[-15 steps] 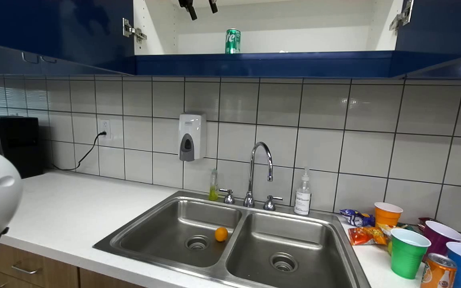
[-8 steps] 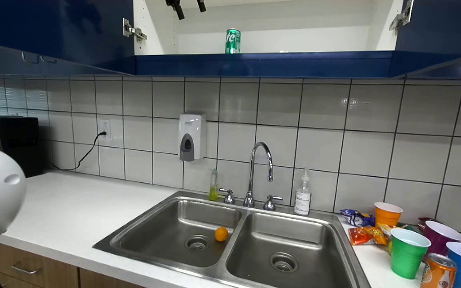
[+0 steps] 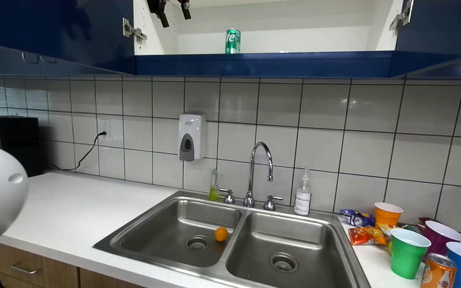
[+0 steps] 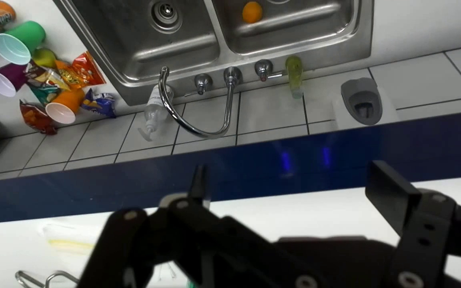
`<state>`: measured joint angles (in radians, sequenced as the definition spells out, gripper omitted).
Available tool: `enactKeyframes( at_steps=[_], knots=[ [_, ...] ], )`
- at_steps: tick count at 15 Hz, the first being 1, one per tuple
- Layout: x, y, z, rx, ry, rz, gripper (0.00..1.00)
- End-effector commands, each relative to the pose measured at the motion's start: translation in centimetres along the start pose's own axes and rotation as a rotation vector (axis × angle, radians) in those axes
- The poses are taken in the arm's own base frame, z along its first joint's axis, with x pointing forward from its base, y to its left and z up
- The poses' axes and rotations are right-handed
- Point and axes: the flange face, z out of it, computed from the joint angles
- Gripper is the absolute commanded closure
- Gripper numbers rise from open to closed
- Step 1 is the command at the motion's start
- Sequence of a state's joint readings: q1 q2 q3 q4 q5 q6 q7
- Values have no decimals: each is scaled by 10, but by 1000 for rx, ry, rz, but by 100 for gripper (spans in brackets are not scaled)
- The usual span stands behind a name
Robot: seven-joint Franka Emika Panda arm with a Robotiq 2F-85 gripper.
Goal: Pick up the can from the sink and put it in the cabinet
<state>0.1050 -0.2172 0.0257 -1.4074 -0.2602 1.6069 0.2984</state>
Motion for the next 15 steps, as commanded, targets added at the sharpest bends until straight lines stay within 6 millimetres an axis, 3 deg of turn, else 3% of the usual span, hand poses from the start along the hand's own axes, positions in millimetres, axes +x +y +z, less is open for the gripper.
enactKeyframes(
  at_steps=[1,8,15],
  knots=[
    [-34,-7,0,4,-25,10,0],
    [-73,-21,13,-18,-39,-11,0],
    [-100,-35,58,-27,-38,-58,0]
  ],
)
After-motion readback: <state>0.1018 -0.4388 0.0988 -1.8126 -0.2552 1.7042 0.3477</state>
